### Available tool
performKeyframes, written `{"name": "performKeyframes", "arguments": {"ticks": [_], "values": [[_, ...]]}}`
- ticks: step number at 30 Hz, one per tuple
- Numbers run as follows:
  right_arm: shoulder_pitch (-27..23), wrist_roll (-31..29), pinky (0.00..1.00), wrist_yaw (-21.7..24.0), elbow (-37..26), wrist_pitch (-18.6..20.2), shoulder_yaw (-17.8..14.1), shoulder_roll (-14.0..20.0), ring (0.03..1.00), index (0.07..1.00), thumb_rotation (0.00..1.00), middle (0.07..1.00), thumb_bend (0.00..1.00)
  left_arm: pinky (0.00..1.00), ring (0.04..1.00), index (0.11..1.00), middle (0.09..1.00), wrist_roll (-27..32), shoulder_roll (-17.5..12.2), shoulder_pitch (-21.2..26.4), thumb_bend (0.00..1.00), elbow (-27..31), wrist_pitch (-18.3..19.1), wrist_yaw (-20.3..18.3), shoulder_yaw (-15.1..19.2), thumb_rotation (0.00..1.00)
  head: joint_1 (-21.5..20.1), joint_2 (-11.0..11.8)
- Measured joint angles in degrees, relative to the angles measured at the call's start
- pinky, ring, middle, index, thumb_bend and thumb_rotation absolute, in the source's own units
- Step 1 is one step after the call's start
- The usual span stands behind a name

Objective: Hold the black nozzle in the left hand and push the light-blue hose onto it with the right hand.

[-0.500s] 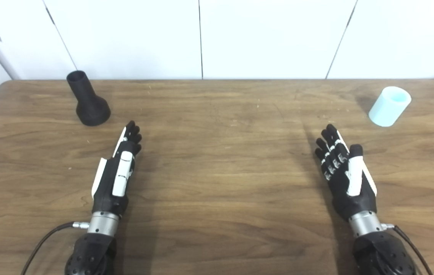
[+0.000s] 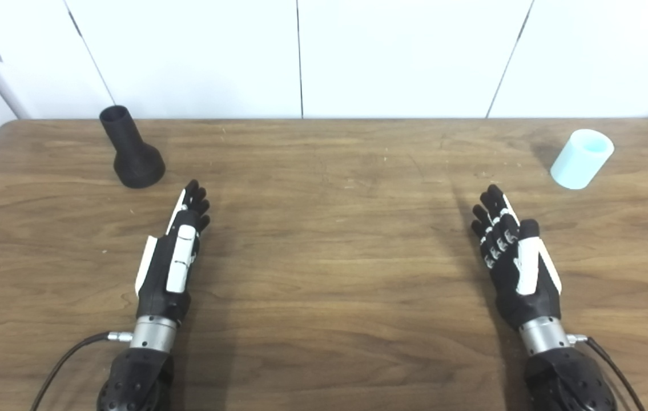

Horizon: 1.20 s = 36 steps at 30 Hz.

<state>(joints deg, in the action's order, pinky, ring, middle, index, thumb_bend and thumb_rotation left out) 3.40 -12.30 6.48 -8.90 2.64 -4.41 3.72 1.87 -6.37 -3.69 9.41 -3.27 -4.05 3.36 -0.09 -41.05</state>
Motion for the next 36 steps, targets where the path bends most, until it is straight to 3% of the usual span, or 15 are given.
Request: {"name": "performKeyframes", "arguments": {"ticks": [11, 16, 21, 28, 36], "values": [[-0.73, 1.68, 1.00, 0.01, 1.33, -3.52, -0.06, 0.27, 1.000, 0.994, 1.00, 1.000, 0.54, 0.97, 0.979, 0.983, 0.974, -0.23, 0.08, 0.21, 0.52, -0.27, 0.07, 0.20, -0.01, 1.00, 0.88, 0.97], [-1.11, 1.65, 1.00, 0.07, 2.36, -5.73, -0.17, 0.77, 1.000, 0.988, 1.00, 1.000, 0.54, 0.96, 0.973, 0.978, 0.970, -1.52, 0.32, 0.22, 0.50, -0.37, 0.08, 0.93, -0.09, 0.99, 1.58, 3.34], [-1.99, 1.52, 1.00, 0.16, 3.78, -7.75, -0.39, 1.58, 0.999, 0.975, 1.00, 0.985, 0.55, 0.95, 0.966, 0.979, 0.963, -2.33, 0.54, 0.31, 0.48, -0.50, -0.04, 1.36, -0.31, 0.96, 2.11, 4.31], [-2.36, 1.50, 1.00, 0.17, 4.33, -7.98, -0.51, 1.71, 0.989, 0.969, 1.00, 0.974, 0.55, 0.96, 0.959, 0.973, 0.954, -3.55, 0.54, 0.61, 0.51, -1.13, -1.45, 1.59, -0.53, 0.96, 2.11, 4.57], [-2.52, -0.09, 1.00, 0.67, 4.80, -8.02, -0.76, 2.12, 0.987, 0.971, 1.00, 0.973, 0.55, 0.96, 0.964, 0.972, 0.951, -3.76, 0.83, 0.75, 0.48, -1.52, -2.61, 1.63, -0.79, 0.98, 7.91, 6.15]]}}
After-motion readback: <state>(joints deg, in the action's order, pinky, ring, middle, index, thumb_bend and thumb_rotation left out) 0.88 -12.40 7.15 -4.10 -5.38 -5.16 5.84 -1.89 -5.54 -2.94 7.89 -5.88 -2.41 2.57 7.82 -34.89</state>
